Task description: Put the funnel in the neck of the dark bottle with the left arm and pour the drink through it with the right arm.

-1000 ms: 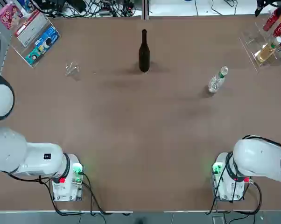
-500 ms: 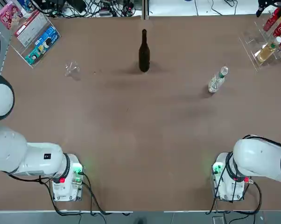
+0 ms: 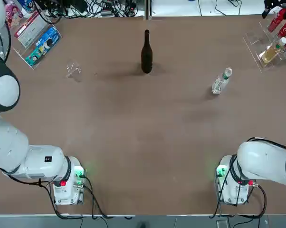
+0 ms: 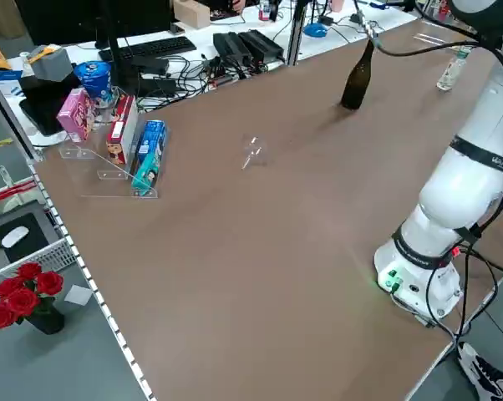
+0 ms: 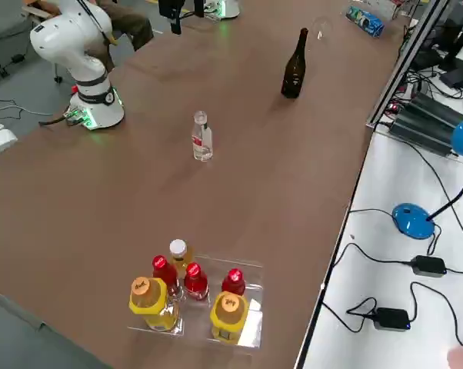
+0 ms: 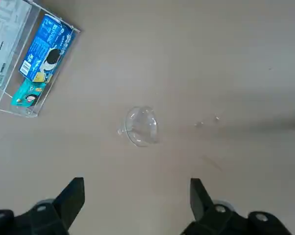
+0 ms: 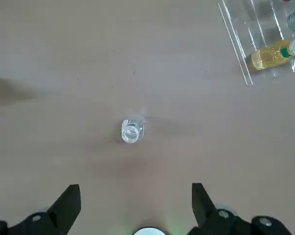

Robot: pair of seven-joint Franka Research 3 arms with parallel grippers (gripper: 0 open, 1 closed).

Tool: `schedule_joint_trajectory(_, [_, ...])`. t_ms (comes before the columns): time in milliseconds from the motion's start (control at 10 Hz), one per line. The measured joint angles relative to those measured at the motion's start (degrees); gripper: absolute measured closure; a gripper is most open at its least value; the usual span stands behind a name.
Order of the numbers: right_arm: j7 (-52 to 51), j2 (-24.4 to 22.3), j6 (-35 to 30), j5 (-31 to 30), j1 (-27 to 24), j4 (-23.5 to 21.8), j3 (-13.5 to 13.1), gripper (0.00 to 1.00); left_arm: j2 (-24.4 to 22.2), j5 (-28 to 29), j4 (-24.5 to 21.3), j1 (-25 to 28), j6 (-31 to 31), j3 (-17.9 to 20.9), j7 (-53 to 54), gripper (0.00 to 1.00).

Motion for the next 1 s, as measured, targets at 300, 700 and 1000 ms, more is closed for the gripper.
schedule_joint_trajectory(300, [-0.1,0.0,-0.2,0.0,0.0,-0.3,0.0,0.0,1.4,9.6,-13.7,0.2,14.7,0.0,-4.8,0.04])
schedule_joint_trajectory(700, [-0.2,0.0,-0.2,0.0,0.0,-0.5,-0.7,0.0,9.6,30.6,-23.4,0.7,24.4,0.0,-25.9,0.04])
schedule_joint_trajectory(1000, [-0.2,0.0,-0.9,0.0,0.0,-0.5,-2.7,0.0,15.3,39.2,-24.8,0.7,24.7,0.0,-35.7,0.05])
